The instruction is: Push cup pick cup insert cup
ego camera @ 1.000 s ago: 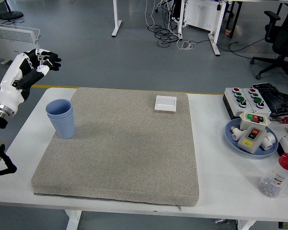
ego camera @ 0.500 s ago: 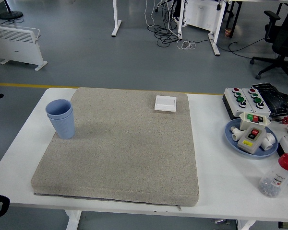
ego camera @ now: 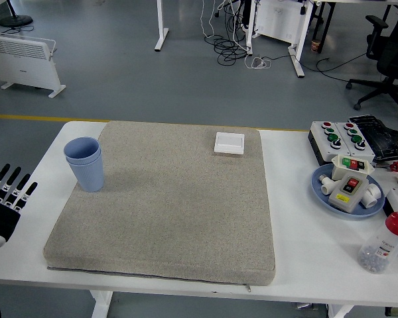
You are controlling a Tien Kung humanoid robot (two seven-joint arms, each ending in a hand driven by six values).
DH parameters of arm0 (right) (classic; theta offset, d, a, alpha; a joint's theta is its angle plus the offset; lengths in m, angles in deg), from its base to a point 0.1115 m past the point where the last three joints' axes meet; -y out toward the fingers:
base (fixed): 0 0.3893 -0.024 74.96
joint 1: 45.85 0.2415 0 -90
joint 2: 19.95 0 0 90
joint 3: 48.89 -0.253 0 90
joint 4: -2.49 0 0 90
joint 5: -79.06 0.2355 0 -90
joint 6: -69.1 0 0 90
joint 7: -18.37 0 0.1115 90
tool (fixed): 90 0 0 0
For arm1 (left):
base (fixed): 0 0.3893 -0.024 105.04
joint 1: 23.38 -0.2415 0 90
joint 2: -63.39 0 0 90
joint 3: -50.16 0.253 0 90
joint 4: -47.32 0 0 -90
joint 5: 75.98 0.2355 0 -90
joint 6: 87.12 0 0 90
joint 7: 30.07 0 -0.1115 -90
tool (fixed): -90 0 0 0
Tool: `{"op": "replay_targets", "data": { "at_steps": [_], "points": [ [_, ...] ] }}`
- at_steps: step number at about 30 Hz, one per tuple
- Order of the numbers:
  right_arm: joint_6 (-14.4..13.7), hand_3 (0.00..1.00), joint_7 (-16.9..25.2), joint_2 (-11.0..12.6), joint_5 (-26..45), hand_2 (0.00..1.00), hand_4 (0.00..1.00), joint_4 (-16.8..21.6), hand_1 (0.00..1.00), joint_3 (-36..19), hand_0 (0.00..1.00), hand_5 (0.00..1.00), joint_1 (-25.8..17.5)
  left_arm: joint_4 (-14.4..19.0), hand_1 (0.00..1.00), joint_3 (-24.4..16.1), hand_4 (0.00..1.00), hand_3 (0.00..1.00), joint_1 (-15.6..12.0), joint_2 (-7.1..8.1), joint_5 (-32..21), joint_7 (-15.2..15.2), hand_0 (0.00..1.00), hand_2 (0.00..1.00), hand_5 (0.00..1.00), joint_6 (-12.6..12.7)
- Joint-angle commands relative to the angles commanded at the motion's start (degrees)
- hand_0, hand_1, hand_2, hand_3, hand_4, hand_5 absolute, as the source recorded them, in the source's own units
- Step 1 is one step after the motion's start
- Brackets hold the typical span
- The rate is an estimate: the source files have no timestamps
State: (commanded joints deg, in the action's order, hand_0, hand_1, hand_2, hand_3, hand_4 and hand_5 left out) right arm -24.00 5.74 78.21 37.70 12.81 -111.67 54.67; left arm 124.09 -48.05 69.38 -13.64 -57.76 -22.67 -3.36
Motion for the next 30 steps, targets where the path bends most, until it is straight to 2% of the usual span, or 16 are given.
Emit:
{"op": "replay_targets", "data": {
  "at_steps": [1, 2, 7, 22, 30],
  "points": [
    [0.0, 0.580, 0.0, 0.0, -0.1, 0.679, 0.181, 0.0, 0.696, -0.1, 0.745, 0.547, -0.1, -0.1, 0.806, 0.1, 0.624, 0.759, 0.0, 0.15, 0.5, 2.2, 0.795, 0.845, 0.998, 0.2],
    [0.0, 0.580, 0.0, 0.0, -0.1, 0.679, 0.181, 0.0, 0.696, 0.0, 0.745, 0.547, -0.1, -0.1, 0.806, 0.1, 0.624, 0.759, 0.0, 0.21, 0.7, 3.3, 0.795, 0.845, 0.998, 0.2],
    [-0.1, 0.580, 0.0, -0.1, -0.1, 0.679, 0.181, 0.0, 0.695, -0.1, 0.744, 0.545, -0.2, -0.4, 0.797, 0.3, 0.617, 0.742, 0.5, -0.15, 1.2, 4.1, 0.795, 0.828, 0.998, -0.3],
    [-0.2, 0.580, 0.9, -0.1, 1.7, 0.680, 0.179, 0.0, 0.697, 0.3, 0.744, 0.546, 0.5, -1.3, 0.791, 1.3, 0.614, 0.730, 2.0, -0.50, 0.4, 0.4, 0.796, 0.819, 0.998, -0.3],
    [-0.1, 0.579, 0.9, 0.0, 2.2, 0.681, 0.179, 0.0, 0.696, 0.6, 0.744, 0.544, 0.7, -2.4, 0.793, 2.1, 0.612, 0.731, 3.1, -0.64, -2.2, -2.1, 0.796, 0.821, 0.998, -3.0]
  ]
}}
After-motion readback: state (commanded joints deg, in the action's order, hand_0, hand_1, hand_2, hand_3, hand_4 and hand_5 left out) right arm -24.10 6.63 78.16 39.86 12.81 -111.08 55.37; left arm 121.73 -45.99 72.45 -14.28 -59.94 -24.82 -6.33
